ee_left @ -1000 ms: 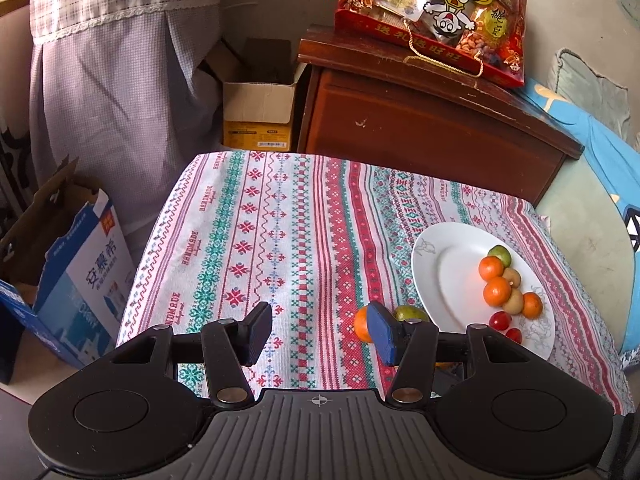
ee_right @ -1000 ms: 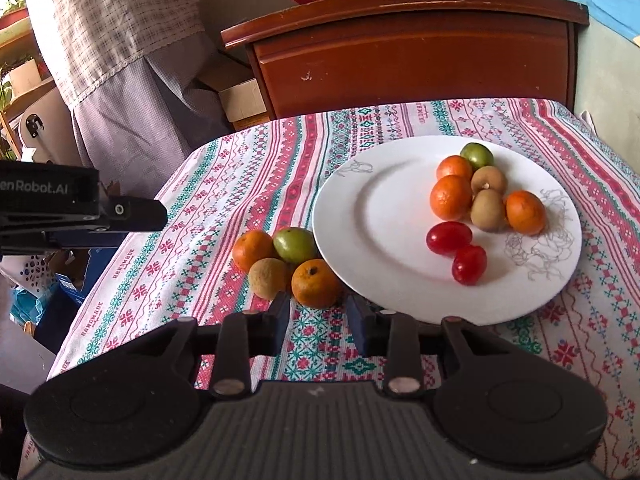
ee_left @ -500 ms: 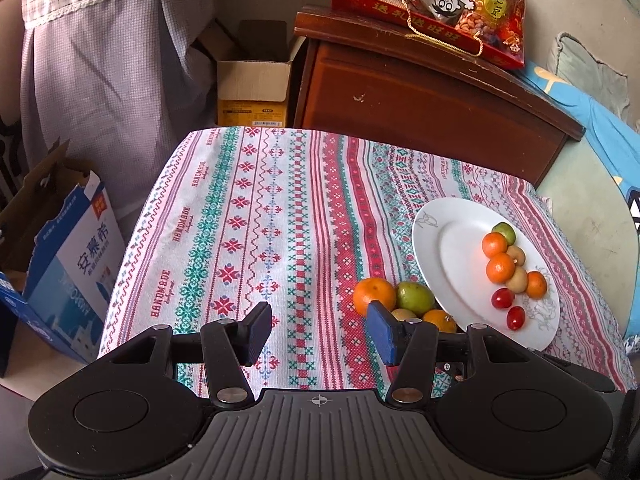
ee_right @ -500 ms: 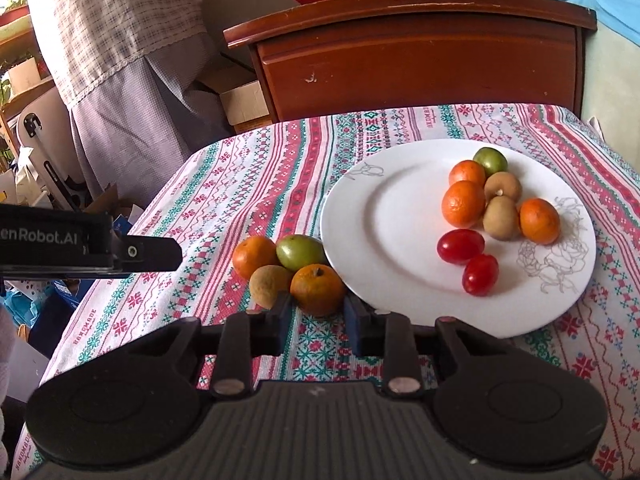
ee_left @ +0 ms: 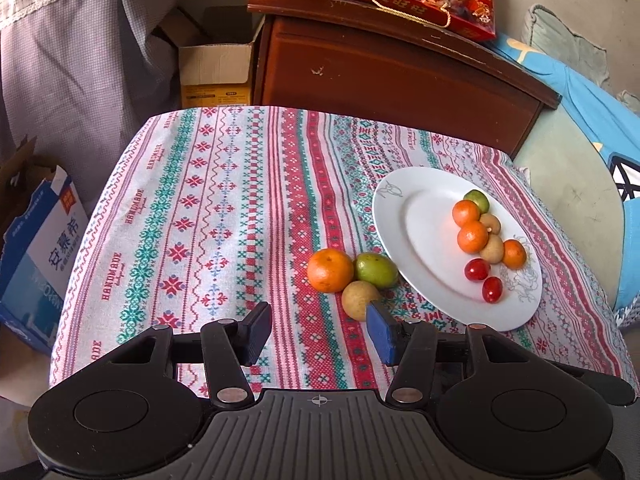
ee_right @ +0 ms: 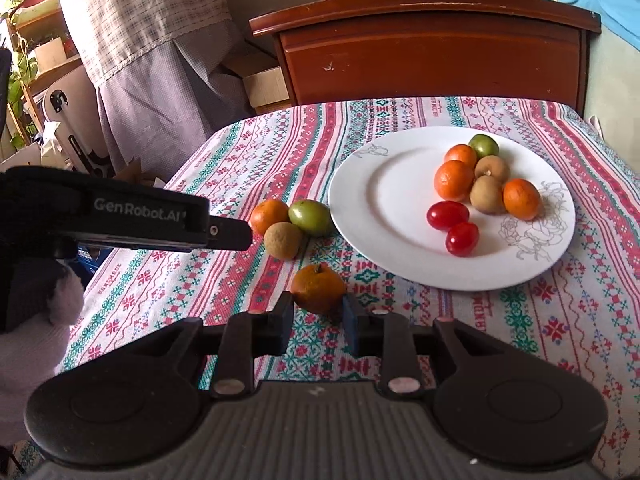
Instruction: Organize fruits
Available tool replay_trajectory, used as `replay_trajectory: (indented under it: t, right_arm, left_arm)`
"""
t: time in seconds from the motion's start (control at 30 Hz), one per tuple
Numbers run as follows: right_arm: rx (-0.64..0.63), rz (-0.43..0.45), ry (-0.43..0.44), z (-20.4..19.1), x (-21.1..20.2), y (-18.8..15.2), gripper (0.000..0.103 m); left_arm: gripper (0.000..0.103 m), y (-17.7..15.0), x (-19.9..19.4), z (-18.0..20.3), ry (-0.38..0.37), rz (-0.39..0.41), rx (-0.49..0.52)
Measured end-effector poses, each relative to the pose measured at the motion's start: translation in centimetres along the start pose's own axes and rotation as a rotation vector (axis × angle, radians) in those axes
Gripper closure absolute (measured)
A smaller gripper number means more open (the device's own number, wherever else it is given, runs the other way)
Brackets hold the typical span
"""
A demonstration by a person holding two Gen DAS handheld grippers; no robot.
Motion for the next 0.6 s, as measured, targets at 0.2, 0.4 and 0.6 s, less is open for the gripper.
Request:
replay_trajectory:
  t: [0.2, 0.4, 0.6]
  right_arm:
    - [-0.015, -0.004, -0.022, 0.1, -0.8, -0.5, 0.075]
    - [-0.018, 0.009, -0.031, 0.2, -1.1, -0.3, 0.073]
    - [-0.039, 0.007, -0.023, -0.1, -0.9, -0.2, 0.07]
  left_arm:
    - [0.056, -0.4, 0.9, 1.7, -0.023, -0.003, 0.031]
    - [0.061, -0.6, 1.7, 2.7, -0.033, -0.003, 0.045]
    - [0.064, -0.6, 2.4, 3.5, -0.026, -0.003, 0.056]
Point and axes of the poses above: each gripper's, at about its wrist camera, not at the fingertips, and x roughly the way its jaws point, z to its right, y to its top, the point moved 5 cm from there along x, roughly the way its jaws point, and after that the axes turned 14 degrees about y, right-handed, at the moved point
